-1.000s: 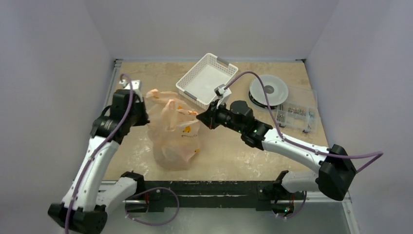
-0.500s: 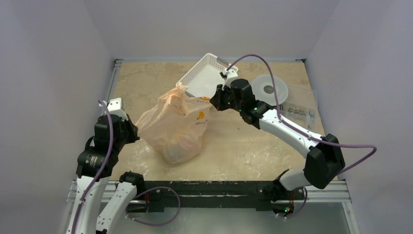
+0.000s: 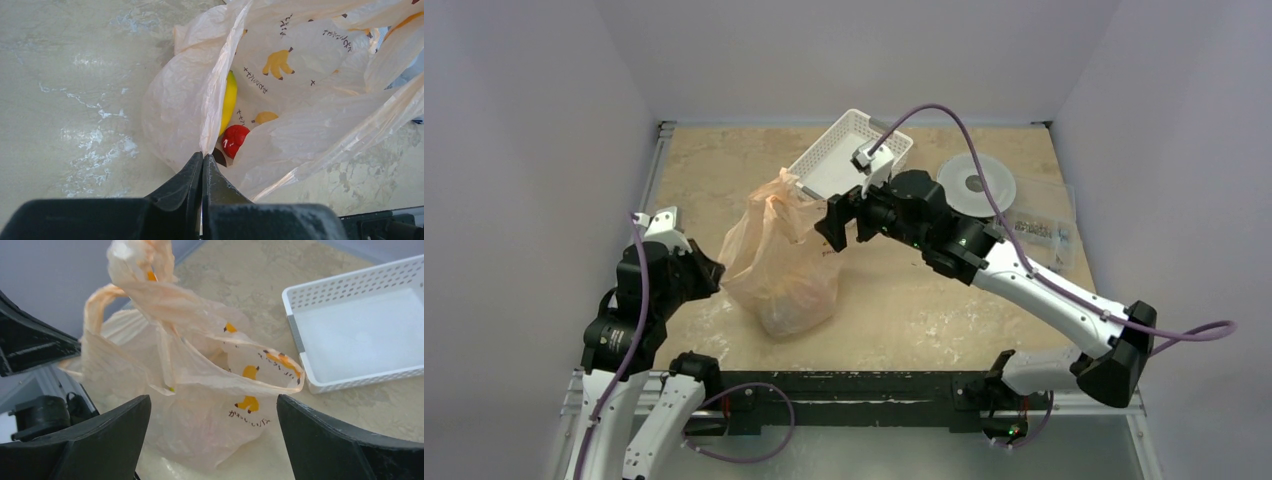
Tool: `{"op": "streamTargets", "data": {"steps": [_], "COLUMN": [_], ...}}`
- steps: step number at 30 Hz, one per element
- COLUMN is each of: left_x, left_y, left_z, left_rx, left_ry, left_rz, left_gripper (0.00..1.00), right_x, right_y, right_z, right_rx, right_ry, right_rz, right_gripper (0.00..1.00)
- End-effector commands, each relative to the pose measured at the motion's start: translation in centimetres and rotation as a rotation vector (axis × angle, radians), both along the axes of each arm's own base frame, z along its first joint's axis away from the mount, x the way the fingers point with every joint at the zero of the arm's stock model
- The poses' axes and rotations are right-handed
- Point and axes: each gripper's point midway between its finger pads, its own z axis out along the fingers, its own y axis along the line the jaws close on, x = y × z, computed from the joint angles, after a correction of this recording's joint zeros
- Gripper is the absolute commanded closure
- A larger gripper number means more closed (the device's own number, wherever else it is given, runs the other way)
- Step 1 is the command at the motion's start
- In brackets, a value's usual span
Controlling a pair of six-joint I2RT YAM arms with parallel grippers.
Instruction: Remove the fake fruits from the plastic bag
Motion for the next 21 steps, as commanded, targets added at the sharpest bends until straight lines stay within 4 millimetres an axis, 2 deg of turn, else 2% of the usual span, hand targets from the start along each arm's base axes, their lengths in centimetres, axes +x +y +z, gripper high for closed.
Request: {"op": "streamTargets", "data": {"steps": [1, 2, 4, 6, 8, 9, 11, 14, 15, 16, 17, 18, 19, 21], "left_x": [0.3, 0.3, 0.3, 0.3, 0.4, 0.4, 0.7, 1.1, 1.2, 1.4, 1.6, 1.9, 2.2, 3.1], "left_y": [-0.7, -0.8, -1.0, -1.1, -1.3, -1.5, -1.7, -2.2, -2.2, -2.2, -2.1, -1.9, -1.5, -1.1], "left_z": [1.6, 1.6, 1.4, 1.2, 1.1, 1.0, 1.0, 1.1, 1.2, 1.3, 1.4, 1.4, 1.5, 1.7], "left_rx": [-0.049, -0.052, -0.055, -0.063, -0.076, -0.086, -0.101, -0.119, -0.122, -0.125, -0.128, -0.130, -0.134, -0.141], "left_ry": [-0.049, -0.047, -0.040, -0.035, -0.032, -0.029, -0.032, -0.031, -0.031, -0.034, -0.035, -0.038, -0.041, -0.064], "left_rz": [-0.014, -0.020, -0.030, -0.030, -0.035, -0.038, -0.041, -0.051, -0.051, -0.045, -0.031, -0.010, 0.023, 0.067], "left_gripper": [1.00, 1.00, 1.00, 1.00, 1.00, 1.00, 1.00, 1.00, 1.00, 1.00, 1.00, 1.00, 1.00, 1.00], "right_x": [-1.5, -2.5, -3.5, -2.8, -1.2, -0.7, -0.8, 0.0, 0.4, 0.6, 0.7, 0.7, 0.6, -0.5], "right_y": [1.5, 2.8, 4.8, 5.9, 6.7, 7.5, 8.9, 9.3, 9.2, 9.0, 8.6, 8.2, 7.4, 6.1], "right_z": [4.5, 5.7, 6.5, 6.6, 6.5, 5.6, 5.6, 4.3, 3.7, 3.0, 2.4, 1.8, 1.5, 0.7], "right_rx": [0.192, 0.260, 0.313, 0.310, 0.305, 0.275, 0.258, 0.230, 0.213, 0.192, 0.174, 0.166, 0.166, 0.188], "right_ry": [-0.048, -0.057, -0.065, -0.068, -0.043, -0.029, -0.044, -0.098, -0.106, -0.108, -0.113, -0.119, -0.120, -0.116], "right_rz": [0.044, 0.073, 0.063, -0.023, -0.113, -0.121, -0.105, -0.171, -0.193, -0.214, -0.230, -0.249, -0.272, -0.257], "right_gripper": [0.01, 0.01, 0.01, 0.01, 0.01, 0.01, 0.01, 0.03, 0.08, 0.18, 0.33, 0.61, 0.98, 1.00]}}
